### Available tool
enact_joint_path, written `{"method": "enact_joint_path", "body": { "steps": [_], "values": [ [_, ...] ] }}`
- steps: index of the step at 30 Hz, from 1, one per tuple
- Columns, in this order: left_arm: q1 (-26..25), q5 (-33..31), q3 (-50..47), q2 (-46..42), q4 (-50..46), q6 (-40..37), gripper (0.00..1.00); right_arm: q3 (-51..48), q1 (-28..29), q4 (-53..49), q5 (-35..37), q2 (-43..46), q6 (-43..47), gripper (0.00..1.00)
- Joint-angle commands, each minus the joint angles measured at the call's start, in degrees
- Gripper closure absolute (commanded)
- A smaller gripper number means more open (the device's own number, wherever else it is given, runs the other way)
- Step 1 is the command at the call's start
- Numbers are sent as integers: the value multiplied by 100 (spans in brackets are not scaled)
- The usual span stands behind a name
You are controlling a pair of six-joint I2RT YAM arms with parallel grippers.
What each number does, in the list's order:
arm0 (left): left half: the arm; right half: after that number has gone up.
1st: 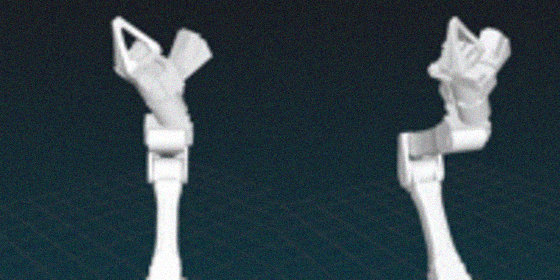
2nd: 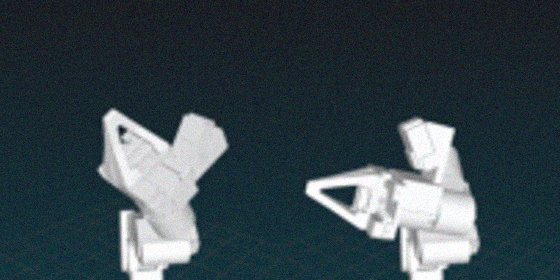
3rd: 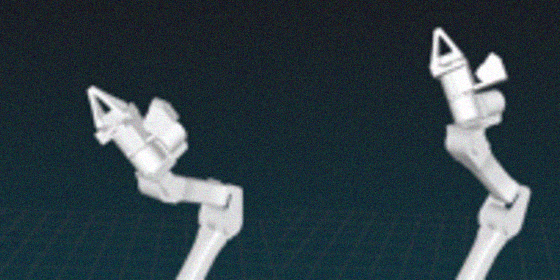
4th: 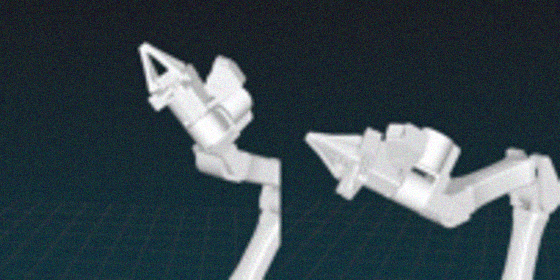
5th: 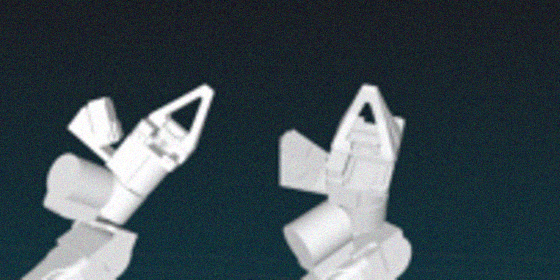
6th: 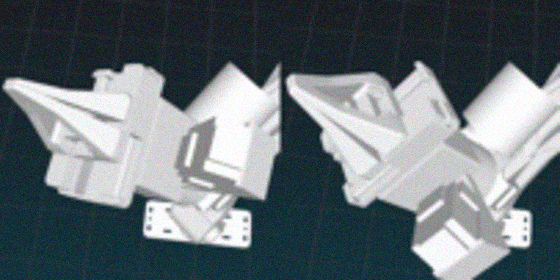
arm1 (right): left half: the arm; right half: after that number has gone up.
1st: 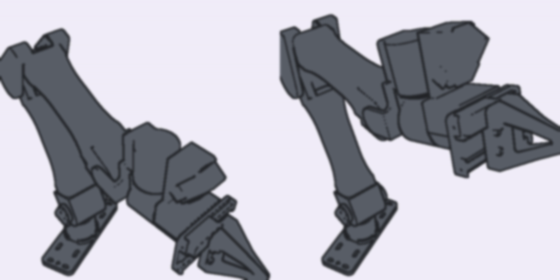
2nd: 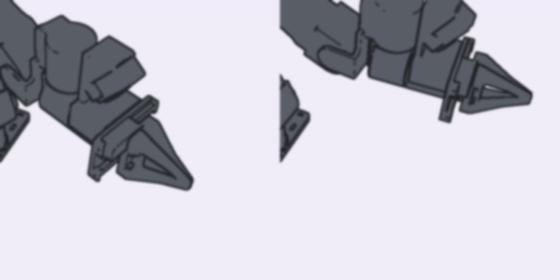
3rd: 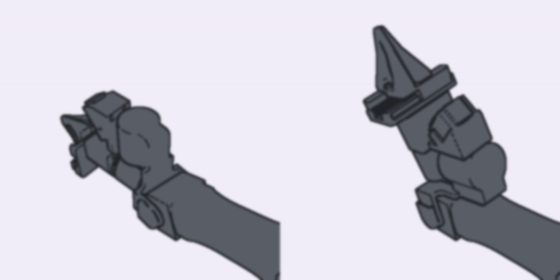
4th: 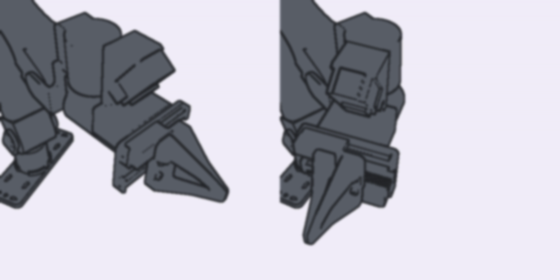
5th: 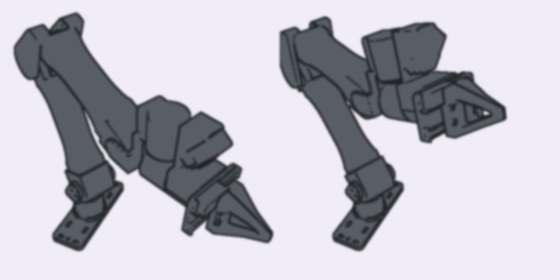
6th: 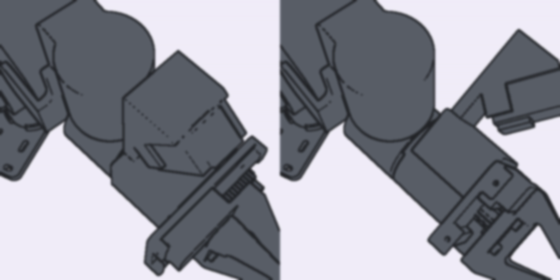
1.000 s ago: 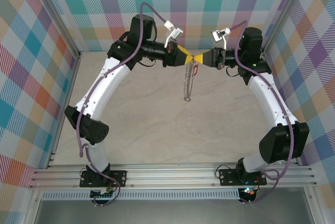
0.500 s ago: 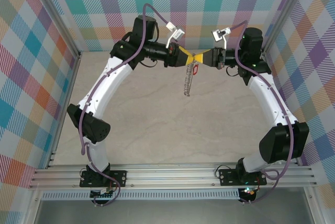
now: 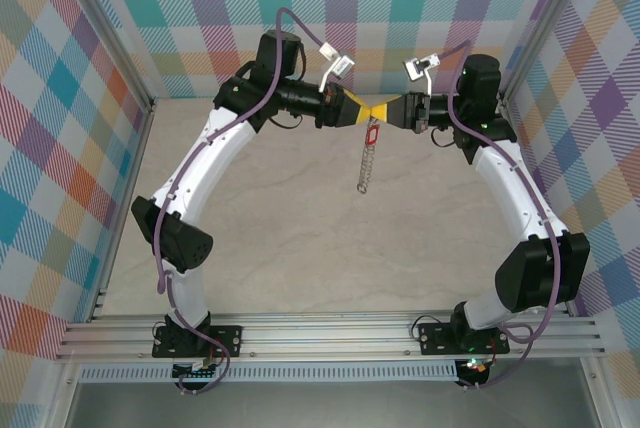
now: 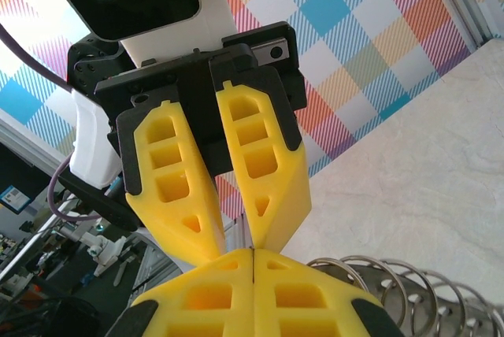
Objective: Put the keys on the keyring
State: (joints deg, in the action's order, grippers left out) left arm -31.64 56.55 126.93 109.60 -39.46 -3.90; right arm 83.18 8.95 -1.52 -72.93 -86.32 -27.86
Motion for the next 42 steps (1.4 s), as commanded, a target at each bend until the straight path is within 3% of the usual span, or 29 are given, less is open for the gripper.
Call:
{"method": "enact_joint_path", "body": {
  "steps": [1, 10, 15, 25, 29, 36, 42],
  "values": [
    [-88, 251, 235, 78, 2, 9, 81, -40, -33, 244, -16, 105, 8, 100],
    [-117, 368, 235, 96, -91, -64, 82, -64, -34, 258, 54, 107, 12, 100],
    [-117, 490, 227, 83, -245, -206, 92, -81, -33, 291, 102, 98, -17, 100],
    [-132, 655, 218, 57, -360, -313, 78, -117, -33, 407, 142, 83, -106, 100],
    [-140, 691, 209, 52, -413, -366, 78, -126, -34, 411, 165, 72, -112, 100],
    [-163, 708, 201, 60, -534, -470, 90, -148, -36, 497, 184, 54, -167, 100],
    [-233, 619, 204, 105, -502, -472, 86, -178, -34, 547, 164, 63, -203, 100]
  ]
}}
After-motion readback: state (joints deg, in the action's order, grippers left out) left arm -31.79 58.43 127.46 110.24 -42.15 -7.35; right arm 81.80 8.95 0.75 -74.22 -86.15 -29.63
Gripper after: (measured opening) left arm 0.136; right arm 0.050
